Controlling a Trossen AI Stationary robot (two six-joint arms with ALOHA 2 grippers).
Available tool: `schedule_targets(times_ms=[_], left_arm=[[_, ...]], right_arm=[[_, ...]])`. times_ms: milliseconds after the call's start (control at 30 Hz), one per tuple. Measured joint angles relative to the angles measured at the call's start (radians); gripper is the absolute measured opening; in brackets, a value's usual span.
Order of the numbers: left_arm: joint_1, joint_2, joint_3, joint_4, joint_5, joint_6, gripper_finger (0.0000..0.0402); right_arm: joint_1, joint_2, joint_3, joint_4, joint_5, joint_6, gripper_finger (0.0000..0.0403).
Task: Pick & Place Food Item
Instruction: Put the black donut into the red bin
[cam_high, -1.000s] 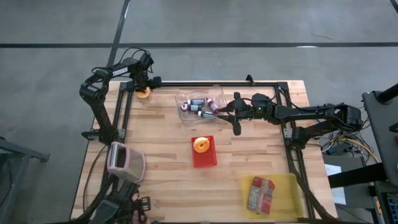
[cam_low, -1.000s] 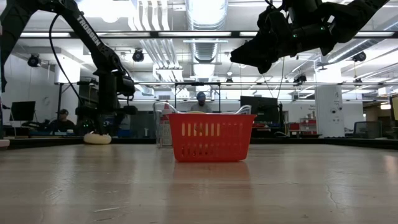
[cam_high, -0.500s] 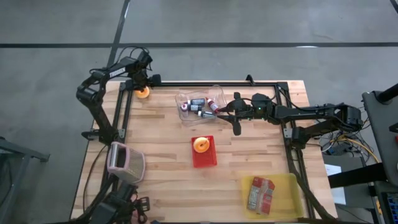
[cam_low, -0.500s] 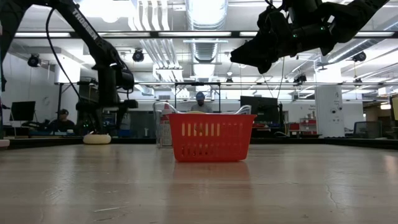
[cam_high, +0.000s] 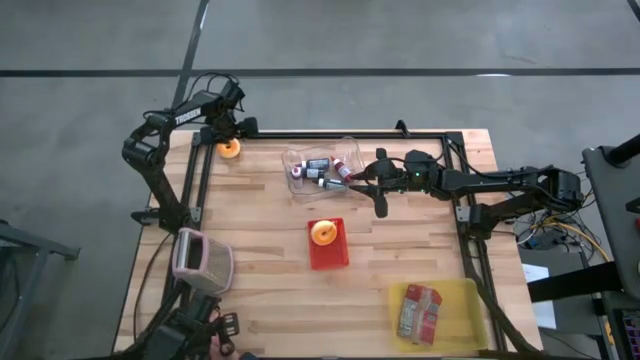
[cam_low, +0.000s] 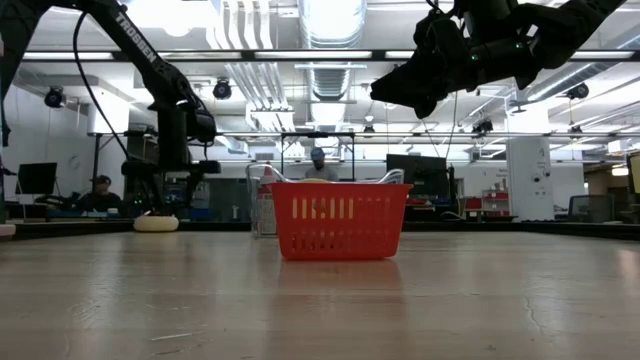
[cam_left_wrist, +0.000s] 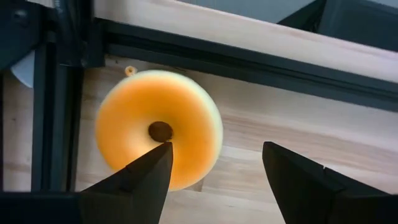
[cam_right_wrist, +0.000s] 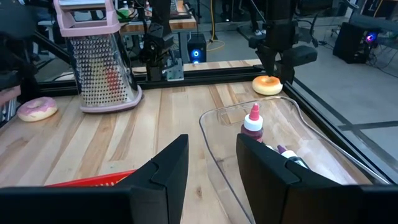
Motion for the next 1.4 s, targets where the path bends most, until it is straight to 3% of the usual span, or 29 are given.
schedule_targets(times_ms=[200,1400], left_arm=[[0.002,0.002,-0.005,-0.004,-0.004,-0.066,0.0257],[0.008,0.008,-0.074,0.095,-0.019,-0.081,0.0243]], right_arm=[[0.0,0.0,0.0,0.0,0.0,-0.001,0.013],[0.0,0.0,0.0,0.0,0.0,-0.002,0.013]])
